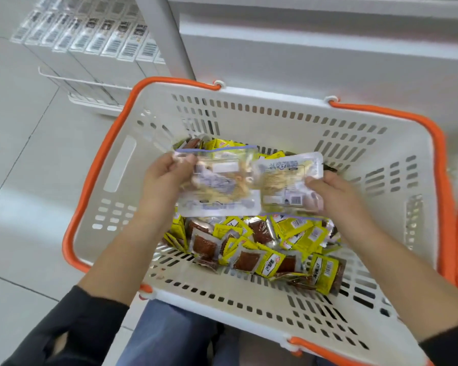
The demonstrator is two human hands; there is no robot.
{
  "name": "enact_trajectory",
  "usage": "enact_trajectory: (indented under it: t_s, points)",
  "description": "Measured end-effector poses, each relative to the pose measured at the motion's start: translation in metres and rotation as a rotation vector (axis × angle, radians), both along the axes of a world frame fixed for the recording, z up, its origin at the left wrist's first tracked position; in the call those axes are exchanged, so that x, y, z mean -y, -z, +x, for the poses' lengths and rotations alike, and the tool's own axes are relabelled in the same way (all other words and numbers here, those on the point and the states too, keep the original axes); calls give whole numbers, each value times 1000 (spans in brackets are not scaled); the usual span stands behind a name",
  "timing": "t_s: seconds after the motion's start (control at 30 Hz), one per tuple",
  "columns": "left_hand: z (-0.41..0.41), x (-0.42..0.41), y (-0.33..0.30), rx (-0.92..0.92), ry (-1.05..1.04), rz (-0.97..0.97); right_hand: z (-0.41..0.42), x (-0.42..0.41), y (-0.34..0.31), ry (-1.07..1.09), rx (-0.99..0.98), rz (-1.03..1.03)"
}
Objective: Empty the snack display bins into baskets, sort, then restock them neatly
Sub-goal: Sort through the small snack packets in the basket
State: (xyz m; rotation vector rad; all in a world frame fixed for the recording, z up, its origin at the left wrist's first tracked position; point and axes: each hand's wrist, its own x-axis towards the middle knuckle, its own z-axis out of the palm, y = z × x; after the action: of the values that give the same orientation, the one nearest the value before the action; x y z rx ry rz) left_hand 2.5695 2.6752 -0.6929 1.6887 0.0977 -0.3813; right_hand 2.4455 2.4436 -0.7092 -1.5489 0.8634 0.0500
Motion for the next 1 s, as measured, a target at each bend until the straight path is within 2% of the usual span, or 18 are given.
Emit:
enact_trajectory:
  t_s: [0.1,0.13,0.23,0.3,0.4,0.47,0.53,0.6,0.67,0.73,0.8,0.83,0.87,0.9,1.0]
  points:
    - [-23,26,6,-135,8,33,2,-11,-3,2,46,436]
    - [-31,34,8,-145,46,59,1,-12,-1,-60,28,464]
    - [-42,44,13,-7,332,299,-4,-14,7,-302,-58,279]
    - [-28,38,18,129,484,531,-6,-12,15,-308,-137,123]
    - [7,13,33,194,521,909,-7,-6,22,-274,-181,-139]
    - [21,-10,49,157,660,1086,-6,-2,24,-216,-159,-156]
    - [22,-28,63,162,869,1181,-6,1,26,-189,-128,-148]
    - [19,-30,69,267,980,1255,-5,3,28,-170,-115,-137]
    - [16,-21,71,476,1045,1214,-4,2,28,-151,-115,-110]
    - [9,-7,73,655,1195,1209,-4,2,29,-149,-101,-116]
    - [3,0,75,709,1330,1315,-4,1,28,-160,-93,-117]
    - [3,0,75,723,1335,1336,-4,1,28,-166,-87,-113]
    - [7,-1,75,730,1288,1272,-4,1,28,-162,-90,-107]
    - [11,-5,73,700,1165,1118,-5,0,27,-150,-86,-97]
    - [26,-10,43,360,486,508,-5,1,26,-68,-54,-92]
